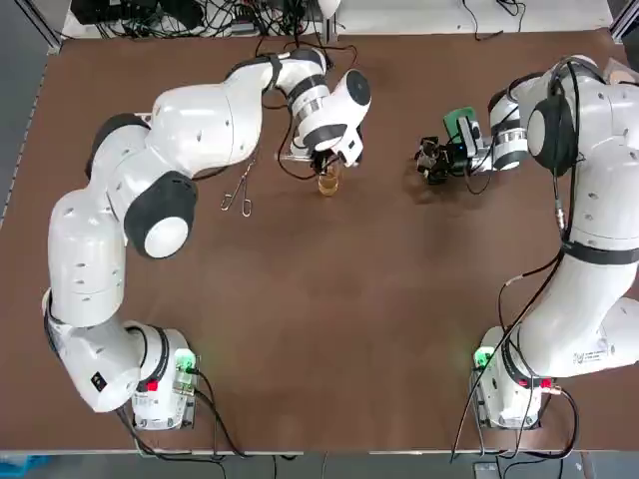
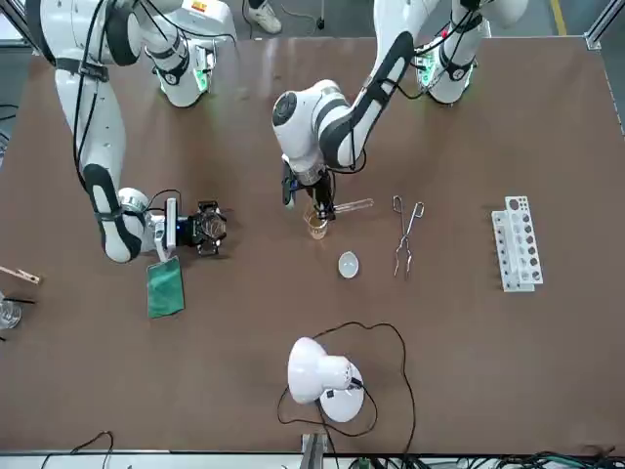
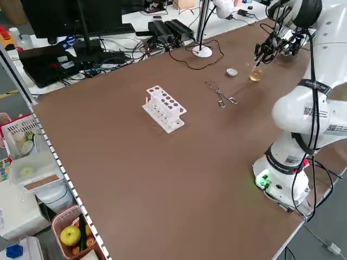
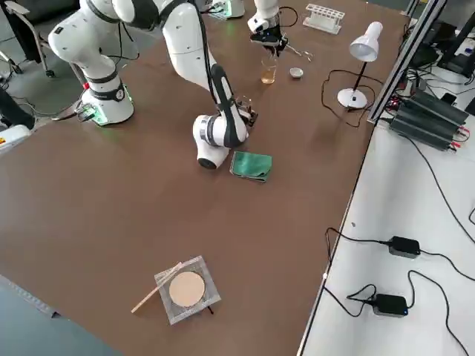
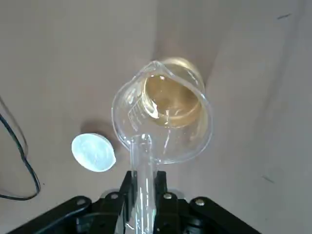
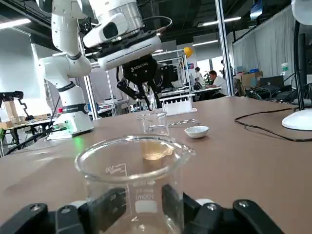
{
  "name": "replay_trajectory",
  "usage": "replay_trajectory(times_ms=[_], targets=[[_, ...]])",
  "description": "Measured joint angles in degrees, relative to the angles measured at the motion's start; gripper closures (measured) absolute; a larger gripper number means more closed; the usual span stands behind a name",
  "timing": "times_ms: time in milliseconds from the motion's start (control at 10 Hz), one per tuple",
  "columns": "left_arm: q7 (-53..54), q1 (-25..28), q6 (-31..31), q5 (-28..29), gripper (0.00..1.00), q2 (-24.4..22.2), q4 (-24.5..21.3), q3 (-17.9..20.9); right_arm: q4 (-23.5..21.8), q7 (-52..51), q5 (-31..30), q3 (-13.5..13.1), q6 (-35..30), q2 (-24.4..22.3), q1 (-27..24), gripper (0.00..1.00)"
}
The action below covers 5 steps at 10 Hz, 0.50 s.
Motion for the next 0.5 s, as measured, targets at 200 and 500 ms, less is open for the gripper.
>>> replay_trajectory(times_ms=[200, 500], targets=[[-0.11, -0.22, -0.04, 0.0, 0.79, 0.5, 0.11, 0.02, 0.0, 0.66, 0.0, 0.02, -0.05, 0.0, 0.03, 0.57], [-0.18, -0.25, -0.26, 0.0, 0.79, 0.57, 0.88, 0.03, 0.0, 1.26, 0.0, 0.03, -0.05, 0.0, 0.24, 0.57]])
